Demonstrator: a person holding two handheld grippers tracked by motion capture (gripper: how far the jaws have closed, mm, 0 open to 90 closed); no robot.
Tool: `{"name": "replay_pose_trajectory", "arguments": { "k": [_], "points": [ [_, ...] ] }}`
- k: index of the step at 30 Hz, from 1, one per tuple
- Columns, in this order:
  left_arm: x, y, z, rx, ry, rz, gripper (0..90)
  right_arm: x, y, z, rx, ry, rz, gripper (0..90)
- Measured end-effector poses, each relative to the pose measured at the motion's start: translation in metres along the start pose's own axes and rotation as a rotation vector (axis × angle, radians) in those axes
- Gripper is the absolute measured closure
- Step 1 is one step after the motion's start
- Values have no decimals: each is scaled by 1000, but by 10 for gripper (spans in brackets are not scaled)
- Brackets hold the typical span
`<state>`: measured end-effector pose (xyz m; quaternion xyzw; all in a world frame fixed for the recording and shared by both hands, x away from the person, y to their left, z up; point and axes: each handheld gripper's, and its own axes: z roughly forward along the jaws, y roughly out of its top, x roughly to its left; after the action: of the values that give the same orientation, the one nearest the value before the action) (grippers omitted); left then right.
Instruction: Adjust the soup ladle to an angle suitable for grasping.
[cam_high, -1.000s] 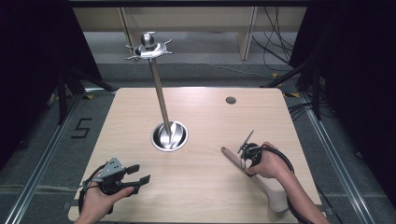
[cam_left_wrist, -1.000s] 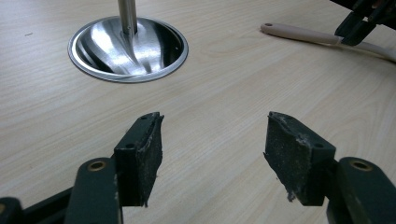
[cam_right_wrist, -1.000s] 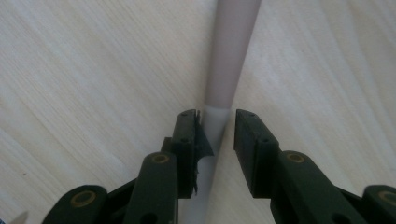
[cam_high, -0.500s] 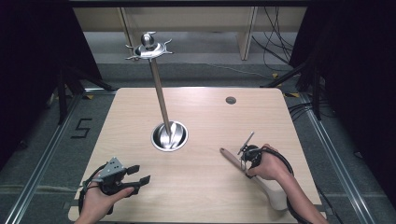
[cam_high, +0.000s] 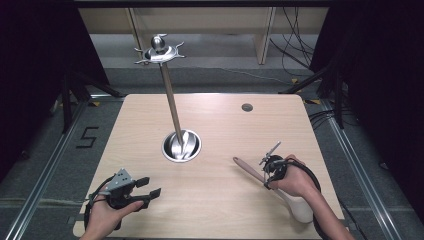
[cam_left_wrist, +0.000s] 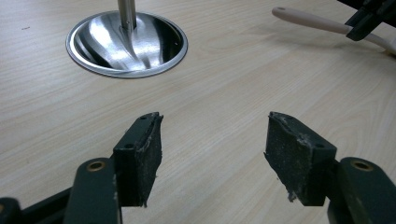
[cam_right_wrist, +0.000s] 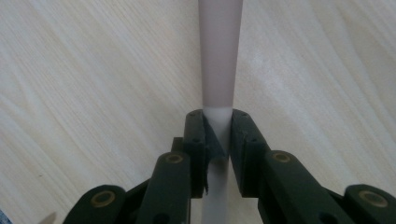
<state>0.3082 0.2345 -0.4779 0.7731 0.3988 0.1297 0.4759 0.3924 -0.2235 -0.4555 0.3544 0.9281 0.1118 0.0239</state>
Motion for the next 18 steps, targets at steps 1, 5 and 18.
{"name": "replay_pose_trajectory", "arguments": {
  "k": [1, 5, 18],
  "points": [
    [0, 0, 0, -1, -2, 1, 354, 0, -1, -2, -6, 1, 6, 782],
    [0, 0, 0, -2, -2, 0, 354, 1, -5, -7, -46, -3, -3, 783],
    [-1, 0, 0, -10, 5, -21, 353, 5, -17, -34, -303, 7, 17, 782]
  ]
}}
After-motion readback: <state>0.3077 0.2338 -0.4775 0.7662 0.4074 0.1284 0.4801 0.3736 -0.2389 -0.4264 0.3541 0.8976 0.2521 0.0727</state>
